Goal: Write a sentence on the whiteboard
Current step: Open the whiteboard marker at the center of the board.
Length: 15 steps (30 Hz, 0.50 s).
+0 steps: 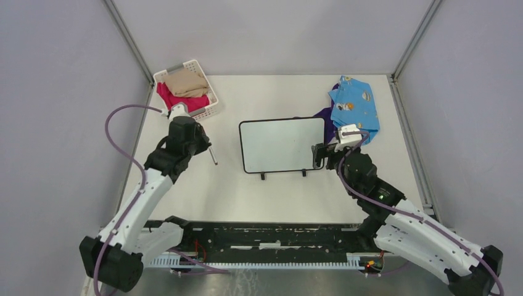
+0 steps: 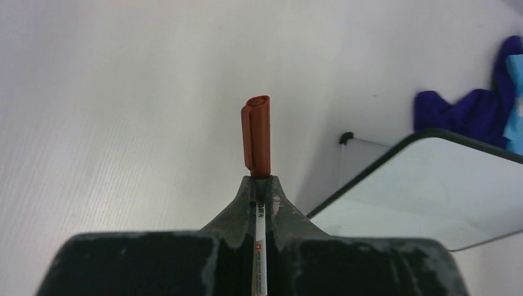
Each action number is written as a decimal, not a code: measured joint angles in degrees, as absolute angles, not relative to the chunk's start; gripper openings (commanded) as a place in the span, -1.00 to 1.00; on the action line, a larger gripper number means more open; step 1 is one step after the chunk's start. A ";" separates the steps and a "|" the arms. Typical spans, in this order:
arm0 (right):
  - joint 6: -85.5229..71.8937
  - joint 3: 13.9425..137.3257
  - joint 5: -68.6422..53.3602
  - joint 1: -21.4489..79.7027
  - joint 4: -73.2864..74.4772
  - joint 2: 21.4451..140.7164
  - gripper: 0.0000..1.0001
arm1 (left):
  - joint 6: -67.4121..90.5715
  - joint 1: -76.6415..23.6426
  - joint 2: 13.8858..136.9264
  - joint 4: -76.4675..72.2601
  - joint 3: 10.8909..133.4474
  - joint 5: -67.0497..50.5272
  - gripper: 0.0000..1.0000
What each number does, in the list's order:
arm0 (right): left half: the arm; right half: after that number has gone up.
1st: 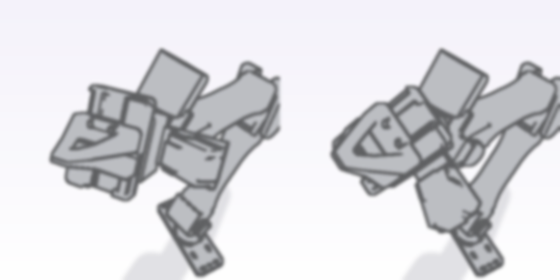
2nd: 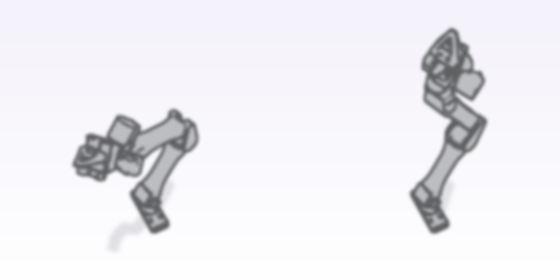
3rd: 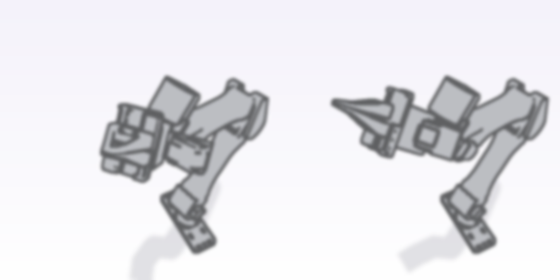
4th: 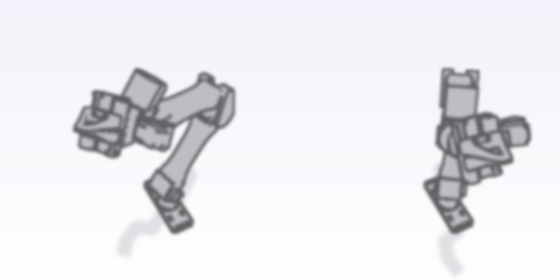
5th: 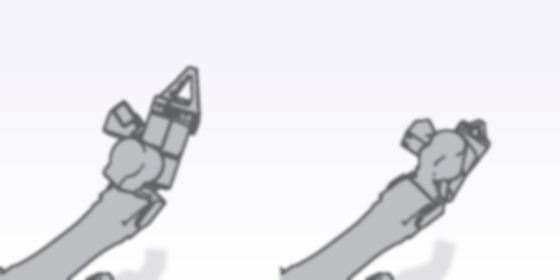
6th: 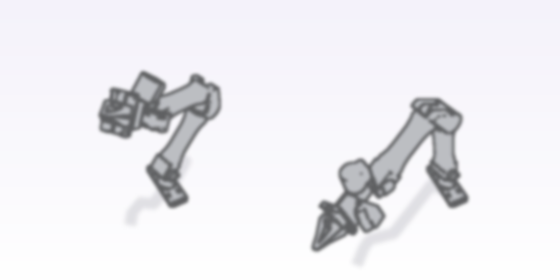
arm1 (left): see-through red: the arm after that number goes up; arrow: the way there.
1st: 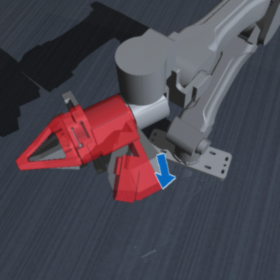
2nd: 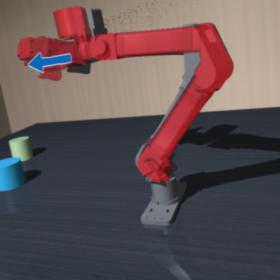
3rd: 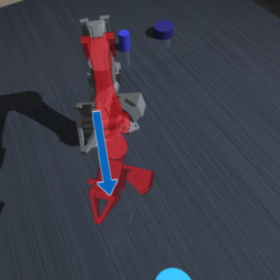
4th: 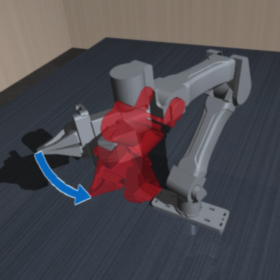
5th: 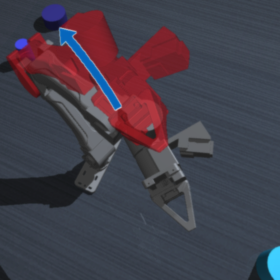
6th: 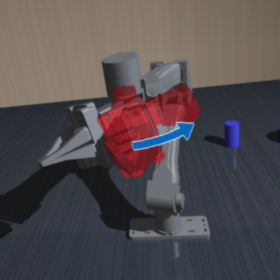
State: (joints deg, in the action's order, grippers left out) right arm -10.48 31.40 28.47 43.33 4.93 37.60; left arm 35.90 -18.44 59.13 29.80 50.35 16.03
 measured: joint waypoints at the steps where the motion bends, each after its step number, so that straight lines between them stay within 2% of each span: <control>1: -10.37 32.77 29.98 44.91 5.50 39.16 0.96 | 35.57 -18.44 56.90 29.87 50.76 14.90 -0.96; 5: -9.39 37.43 34.28 51.11 5.87 43.86 0.96 | 34.11 -18.44 50.30 27.81 51.81 8.49 -0.96; 8: -8.67 40.01 32.62 52.97 4.51 45.74 0.96 | 33.54 -18.44 46.74 24.56 51.83 2.37 -0.96; 15: -9.50 35.40 10.94 53.15 -10.44 43.44 0.96 | 33.36 -18.46 41.34 15.81 51.75 -12.40 -0.96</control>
